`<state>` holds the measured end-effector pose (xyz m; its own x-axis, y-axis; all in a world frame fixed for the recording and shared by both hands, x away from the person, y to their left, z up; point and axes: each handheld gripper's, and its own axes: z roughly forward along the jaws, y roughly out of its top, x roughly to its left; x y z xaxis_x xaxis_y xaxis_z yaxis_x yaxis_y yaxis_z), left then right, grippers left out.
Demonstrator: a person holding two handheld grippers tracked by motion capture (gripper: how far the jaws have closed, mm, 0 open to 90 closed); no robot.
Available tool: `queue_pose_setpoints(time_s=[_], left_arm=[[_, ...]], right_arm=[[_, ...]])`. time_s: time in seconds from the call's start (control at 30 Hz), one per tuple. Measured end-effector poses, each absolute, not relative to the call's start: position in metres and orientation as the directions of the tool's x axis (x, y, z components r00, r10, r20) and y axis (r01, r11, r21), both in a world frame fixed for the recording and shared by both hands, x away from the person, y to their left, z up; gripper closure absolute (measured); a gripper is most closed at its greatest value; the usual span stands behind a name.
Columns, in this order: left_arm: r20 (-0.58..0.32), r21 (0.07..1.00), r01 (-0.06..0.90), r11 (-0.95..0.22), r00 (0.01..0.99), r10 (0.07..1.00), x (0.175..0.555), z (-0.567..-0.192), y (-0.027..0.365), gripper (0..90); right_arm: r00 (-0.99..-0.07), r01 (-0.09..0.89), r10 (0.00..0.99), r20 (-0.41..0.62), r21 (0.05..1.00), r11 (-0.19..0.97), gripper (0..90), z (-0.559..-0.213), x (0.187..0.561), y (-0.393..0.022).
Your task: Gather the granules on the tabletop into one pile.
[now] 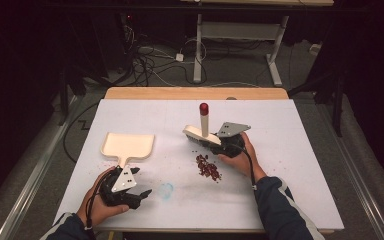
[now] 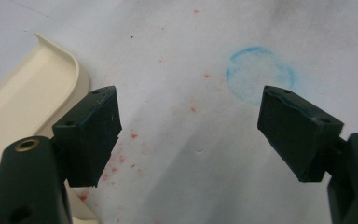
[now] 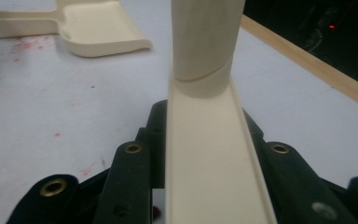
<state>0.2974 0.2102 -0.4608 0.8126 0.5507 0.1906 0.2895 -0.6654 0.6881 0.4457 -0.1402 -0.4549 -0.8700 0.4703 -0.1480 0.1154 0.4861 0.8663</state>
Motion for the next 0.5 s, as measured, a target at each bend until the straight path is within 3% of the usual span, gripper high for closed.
queue_pose_setpoints(time_s=[0.2,0.5], left_arm=[[0.193,0.684,0.289,-0.670,0.813,0.549,0.296,-0.461,0.209,20.4],[0.203,0.679,0.286,-0.676,0.812,0.547,0.296,-0.460,0.208,20.4]], right_arm=[[-0.925,0.032,0.339,-0.172,0.854,0.519,67.4,-0.457,0.426,-0.146],[-0.944,0.019,0.290,-0.158,0.851,0.524,67.5,-0.455,0.411,-0.174]])
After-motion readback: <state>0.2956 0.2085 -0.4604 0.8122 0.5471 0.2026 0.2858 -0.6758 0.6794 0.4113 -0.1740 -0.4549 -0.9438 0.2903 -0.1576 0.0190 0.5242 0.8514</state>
